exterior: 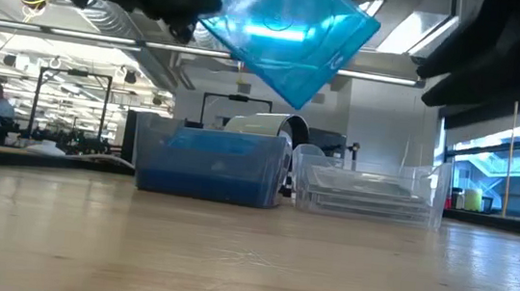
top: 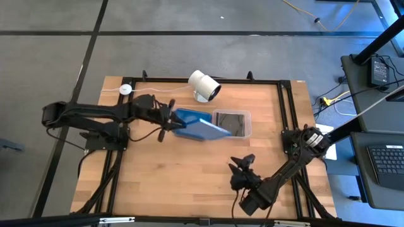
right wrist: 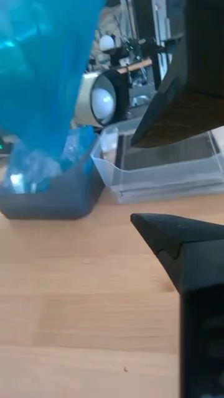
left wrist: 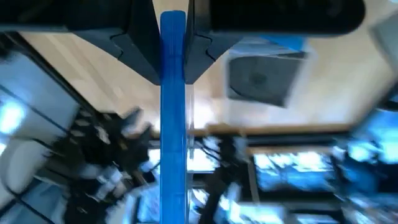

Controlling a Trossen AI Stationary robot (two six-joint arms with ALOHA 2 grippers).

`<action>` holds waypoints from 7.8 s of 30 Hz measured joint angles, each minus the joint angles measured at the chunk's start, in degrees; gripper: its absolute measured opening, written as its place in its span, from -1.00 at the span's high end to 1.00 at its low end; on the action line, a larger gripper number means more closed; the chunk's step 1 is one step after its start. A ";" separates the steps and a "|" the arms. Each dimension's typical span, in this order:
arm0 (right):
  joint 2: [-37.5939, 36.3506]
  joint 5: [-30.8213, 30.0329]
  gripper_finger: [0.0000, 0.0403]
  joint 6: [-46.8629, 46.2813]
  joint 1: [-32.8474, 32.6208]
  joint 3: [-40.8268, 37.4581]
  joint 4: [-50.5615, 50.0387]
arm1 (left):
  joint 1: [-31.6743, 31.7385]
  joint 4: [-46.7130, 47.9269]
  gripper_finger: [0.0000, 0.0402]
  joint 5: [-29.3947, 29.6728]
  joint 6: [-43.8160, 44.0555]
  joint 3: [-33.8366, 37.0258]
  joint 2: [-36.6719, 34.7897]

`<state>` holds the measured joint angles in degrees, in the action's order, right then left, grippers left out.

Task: Pick & place jewel cases by type
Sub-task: Put the blue cd case into the black bin, then return to Home Position

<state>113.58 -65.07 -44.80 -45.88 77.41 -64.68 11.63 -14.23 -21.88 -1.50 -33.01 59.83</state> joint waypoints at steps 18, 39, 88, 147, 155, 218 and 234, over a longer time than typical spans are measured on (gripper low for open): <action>0.00 3.31 0.08 -1.52 1.07 0.02 0.71 | 4.09 -50.14 0.74 14.14 17.87 32.45 -3.12; 0.00 3.20 0.08 -1.17 3.73 0.04 0.80 | 2.53 -58.02 0.73 20.80 28.58 29.92 14.30; 0.00 6.26 0.08 0.10 3.73 0.07 1.19 | 0.49 -55.38 0.30 20.76 27.76 29.91 20.70; 0.00 6.74 0.08 0.29 3.71 0.07 1.85 | 5.30 15.07 0.31 20.36 11.68 7.12 4.70; 0.00 6.77 0.08 0.29 3.72 0.07 2.13 | 5.30 28.94 0.31 20.31 11.72 0.83 4.63; -74.02 34.79 0.08 38.24 21.52 -68.60 81.87 | -2.47 14.99 0.30 16.76 9.12 22.91 -59.30; -84.56 41.56 0.08 39.46 21.50 -71.66 81.26 | -2.07 7.27 0.32 16.76 8.28 32.04 -59.78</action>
<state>29.02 -23.51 -5.34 -24.38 5.75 16.58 9.56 -6.97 -5.13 6.77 -0.96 0.05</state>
